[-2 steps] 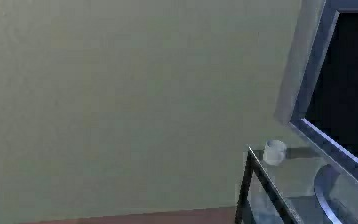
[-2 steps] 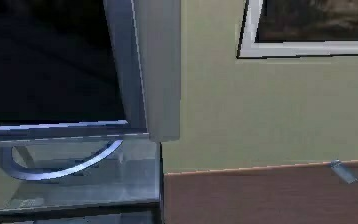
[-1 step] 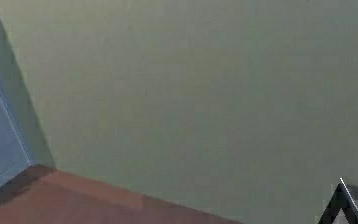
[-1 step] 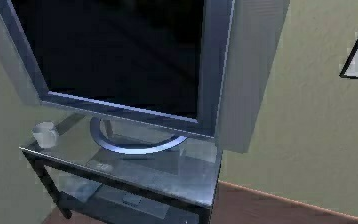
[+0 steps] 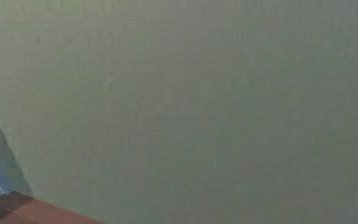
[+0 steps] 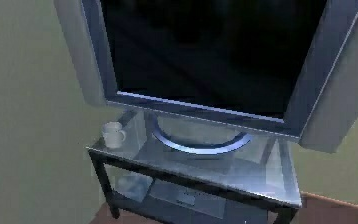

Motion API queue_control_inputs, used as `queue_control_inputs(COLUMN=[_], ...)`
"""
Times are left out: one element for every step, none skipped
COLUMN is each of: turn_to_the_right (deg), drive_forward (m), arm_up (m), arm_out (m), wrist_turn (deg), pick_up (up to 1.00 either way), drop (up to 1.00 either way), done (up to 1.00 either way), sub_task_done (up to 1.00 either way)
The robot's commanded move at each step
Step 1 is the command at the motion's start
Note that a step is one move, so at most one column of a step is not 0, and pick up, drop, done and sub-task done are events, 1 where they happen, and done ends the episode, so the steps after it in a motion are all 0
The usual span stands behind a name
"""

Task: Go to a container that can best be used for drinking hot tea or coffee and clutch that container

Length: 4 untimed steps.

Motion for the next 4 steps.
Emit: queue_control_inputs(turn_to_the_right=[-15.0,0.0,0.0,0.0], drive_forward=[0.0,0.0,0.0,0.0], arm_up=[0.0,0.5,0.3,0.0], arm_out=[0.0,0.0,0.0,0.5], wrist_turn=[0.0,0.0,0.0,0.0], pick_up=[0.0,0.0,0.0,0.0], drop=[0.0,0.0,0.0,0.0], done=[0.0,0.0,0.0,0.0], sub_task_done=[0.0,0.0,0.0,0.0])
